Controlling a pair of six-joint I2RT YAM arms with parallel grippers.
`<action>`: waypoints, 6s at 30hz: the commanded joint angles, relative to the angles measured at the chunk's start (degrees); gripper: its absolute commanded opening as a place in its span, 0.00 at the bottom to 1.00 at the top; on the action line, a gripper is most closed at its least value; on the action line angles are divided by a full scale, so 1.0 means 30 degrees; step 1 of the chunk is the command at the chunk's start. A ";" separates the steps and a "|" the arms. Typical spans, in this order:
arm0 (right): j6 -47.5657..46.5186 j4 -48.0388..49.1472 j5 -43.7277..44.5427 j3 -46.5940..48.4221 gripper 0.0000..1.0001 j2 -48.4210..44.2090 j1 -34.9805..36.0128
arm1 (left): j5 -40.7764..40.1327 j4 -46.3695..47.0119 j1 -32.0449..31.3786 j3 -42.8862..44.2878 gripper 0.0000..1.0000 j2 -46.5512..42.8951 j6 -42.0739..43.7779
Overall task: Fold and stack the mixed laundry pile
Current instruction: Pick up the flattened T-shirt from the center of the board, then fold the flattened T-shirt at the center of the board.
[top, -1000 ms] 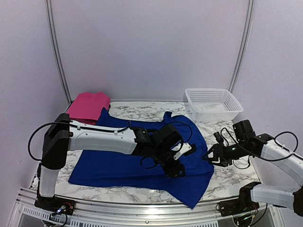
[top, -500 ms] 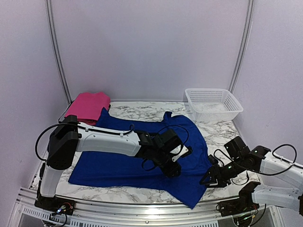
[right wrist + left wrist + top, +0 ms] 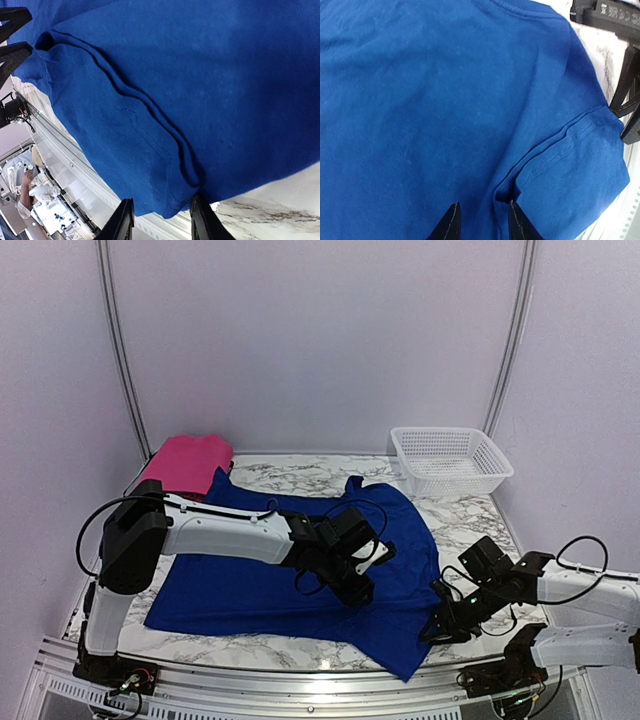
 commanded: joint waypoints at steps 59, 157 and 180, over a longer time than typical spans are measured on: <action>-0.2468 -0.2029 0.1955 0.6885 0.00 0.0093 0.0265 | -0.4867 -1.0240 1.3739 -2.1663 0.33 -2.2376 -2.3471; -1.0438 -0.5791 0.9174 2.0025 0.00 0.7025 0.0227 | -0.5597 -1.2636 1.3979 -1.2052 0.00 -1.7460 -1.8273; -1.0928 -0.3174 0.8656 1.7671 0.00 0.9908 -0.2077 | -0.5923 -0.9336 1.4124 -1.0390 0.00 -1.1529 -1.5793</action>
